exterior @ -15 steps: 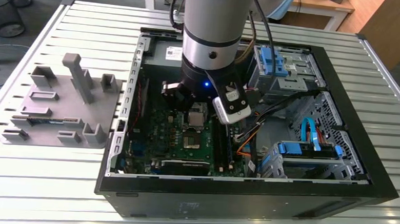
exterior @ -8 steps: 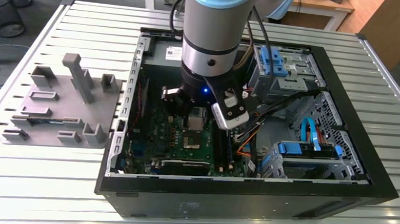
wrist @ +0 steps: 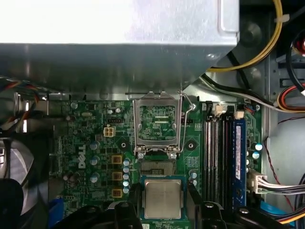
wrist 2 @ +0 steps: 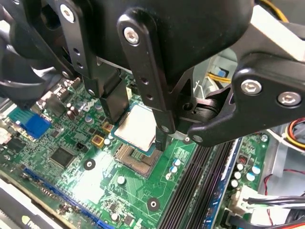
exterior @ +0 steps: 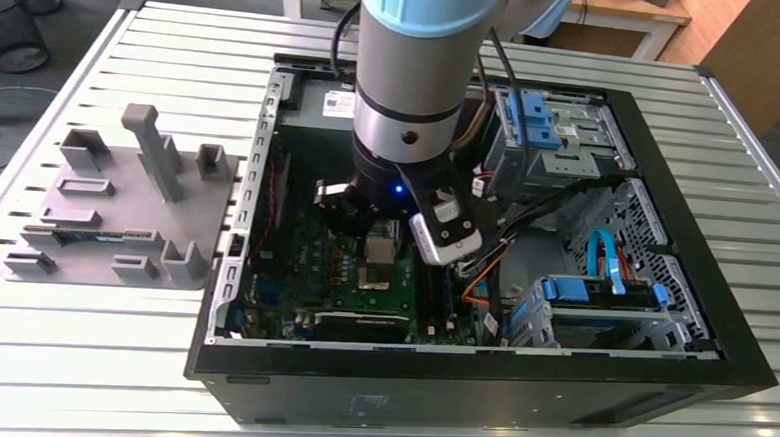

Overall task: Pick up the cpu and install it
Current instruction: 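Place the cpu into insertion slot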

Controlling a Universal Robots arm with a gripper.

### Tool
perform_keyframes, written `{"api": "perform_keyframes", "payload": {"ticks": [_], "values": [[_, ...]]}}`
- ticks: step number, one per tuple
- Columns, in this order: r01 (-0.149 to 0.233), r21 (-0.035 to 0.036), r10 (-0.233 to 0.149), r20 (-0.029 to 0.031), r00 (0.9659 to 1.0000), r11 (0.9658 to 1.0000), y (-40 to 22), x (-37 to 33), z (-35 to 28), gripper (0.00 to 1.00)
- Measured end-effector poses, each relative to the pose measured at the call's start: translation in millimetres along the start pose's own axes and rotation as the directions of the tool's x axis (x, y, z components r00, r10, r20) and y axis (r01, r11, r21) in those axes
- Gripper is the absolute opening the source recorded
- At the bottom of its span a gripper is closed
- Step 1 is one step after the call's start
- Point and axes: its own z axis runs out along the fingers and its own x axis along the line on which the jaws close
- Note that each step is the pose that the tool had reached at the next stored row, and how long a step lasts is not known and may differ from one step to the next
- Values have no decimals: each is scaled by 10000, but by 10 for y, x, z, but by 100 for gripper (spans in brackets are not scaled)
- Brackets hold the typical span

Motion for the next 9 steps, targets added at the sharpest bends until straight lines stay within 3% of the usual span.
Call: {"api": "perform_keyframes", "payload": {"ticks": [9], "values": [[-47, 18, 47, 2, 10000, 10000, -31, 1, 146, 47]]}}
